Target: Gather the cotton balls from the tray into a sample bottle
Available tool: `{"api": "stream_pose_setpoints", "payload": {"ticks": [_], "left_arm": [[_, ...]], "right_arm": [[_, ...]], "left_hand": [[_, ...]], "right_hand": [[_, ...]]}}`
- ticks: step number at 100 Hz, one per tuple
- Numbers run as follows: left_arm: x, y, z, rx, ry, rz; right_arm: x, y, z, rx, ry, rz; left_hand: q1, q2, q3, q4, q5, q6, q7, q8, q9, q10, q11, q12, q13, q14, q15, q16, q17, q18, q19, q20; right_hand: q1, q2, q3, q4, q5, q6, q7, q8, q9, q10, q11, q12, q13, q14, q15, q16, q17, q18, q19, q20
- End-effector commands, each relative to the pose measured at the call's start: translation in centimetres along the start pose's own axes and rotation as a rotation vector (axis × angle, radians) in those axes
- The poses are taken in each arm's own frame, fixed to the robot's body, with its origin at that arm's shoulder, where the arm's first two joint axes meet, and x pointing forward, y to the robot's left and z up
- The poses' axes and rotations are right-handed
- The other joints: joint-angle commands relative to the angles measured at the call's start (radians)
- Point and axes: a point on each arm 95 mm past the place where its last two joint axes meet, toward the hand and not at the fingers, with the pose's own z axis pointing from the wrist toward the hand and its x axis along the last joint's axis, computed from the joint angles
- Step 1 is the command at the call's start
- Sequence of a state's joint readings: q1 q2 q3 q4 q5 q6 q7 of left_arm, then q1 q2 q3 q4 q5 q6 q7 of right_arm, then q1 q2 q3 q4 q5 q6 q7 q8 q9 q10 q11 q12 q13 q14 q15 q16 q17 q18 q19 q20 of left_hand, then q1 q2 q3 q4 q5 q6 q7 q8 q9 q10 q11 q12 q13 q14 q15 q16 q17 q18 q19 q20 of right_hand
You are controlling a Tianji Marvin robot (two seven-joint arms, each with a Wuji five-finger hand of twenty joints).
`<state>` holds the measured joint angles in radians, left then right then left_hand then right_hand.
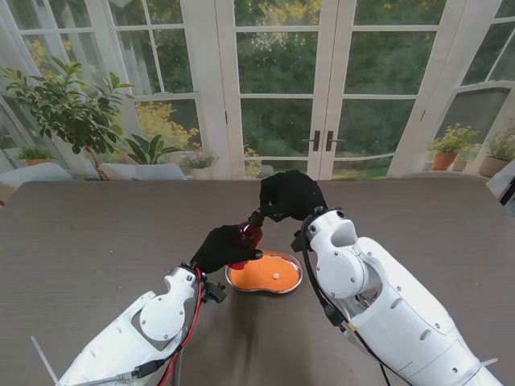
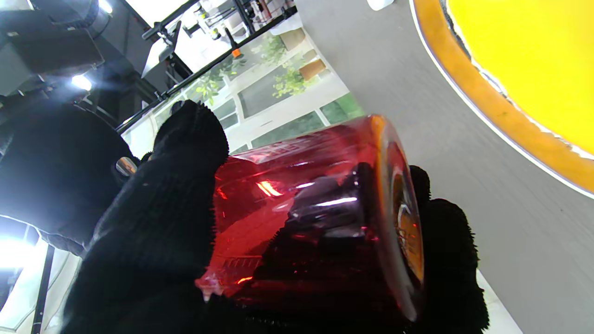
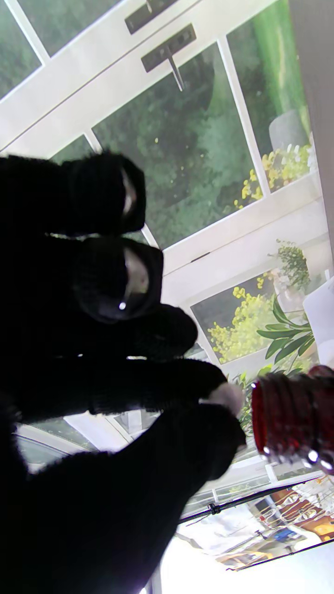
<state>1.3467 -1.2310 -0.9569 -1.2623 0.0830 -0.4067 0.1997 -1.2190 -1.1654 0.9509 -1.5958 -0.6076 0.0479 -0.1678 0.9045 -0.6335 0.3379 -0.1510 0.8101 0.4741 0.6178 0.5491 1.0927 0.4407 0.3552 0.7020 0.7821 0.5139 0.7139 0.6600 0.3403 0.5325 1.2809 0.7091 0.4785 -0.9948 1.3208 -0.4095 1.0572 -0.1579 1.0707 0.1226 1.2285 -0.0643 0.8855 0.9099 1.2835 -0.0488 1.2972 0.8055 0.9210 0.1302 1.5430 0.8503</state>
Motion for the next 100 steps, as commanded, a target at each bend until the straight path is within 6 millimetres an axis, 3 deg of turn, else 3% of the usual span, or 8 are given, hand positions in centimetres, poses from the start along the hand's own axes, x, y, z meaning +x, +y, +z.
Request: {"api": "stream_pose_setpoints", "payload": {"ticks": [1,100], "left_arm": [[0.5,0.5,0.6,-0.004,0.016,-0.019],[0.7,1.6,0.9,0.042,0.052,-0.049]], "right_arm": [[0.7,-0.2,-0.2,0.01,0.016,0.014],[0.8,-0.1,-0.4,0.016,0.029,0.012]], "left_hand": [[0.137,0.294,0.163,0.018,0.17,-0.149,0.072,0.013,0.061,-0.051,-0.001,0.002,0.019,0.051,0.006,-0.003,-0.043,-0.024,-0.025,-0.002],[0.152,0.286,0.157,0.022,0.173,-0.159,0.07,0.008,0.058,-0.057,-0.001,0.003,0.016,0.046,0.004,-0.004,-0.047,-0.029,-0.026,-0.003]], "right_hand": [[0.026,0.014,-0.001,0.028,0.017,0.016,0.022,0.028,0.036,0.004,0.002,0.018,0.035,-0.01,0.029,0.019,0.009,0.021,0.061,0.014],[0.016,0.033,-0.002,0.029,0.011,0.014,0.018,0.028,0.033,0.002,-0.003,0.017,0.035,-0.006,0.029,0.018,0.008,0.021,0.06,0.015]]}}
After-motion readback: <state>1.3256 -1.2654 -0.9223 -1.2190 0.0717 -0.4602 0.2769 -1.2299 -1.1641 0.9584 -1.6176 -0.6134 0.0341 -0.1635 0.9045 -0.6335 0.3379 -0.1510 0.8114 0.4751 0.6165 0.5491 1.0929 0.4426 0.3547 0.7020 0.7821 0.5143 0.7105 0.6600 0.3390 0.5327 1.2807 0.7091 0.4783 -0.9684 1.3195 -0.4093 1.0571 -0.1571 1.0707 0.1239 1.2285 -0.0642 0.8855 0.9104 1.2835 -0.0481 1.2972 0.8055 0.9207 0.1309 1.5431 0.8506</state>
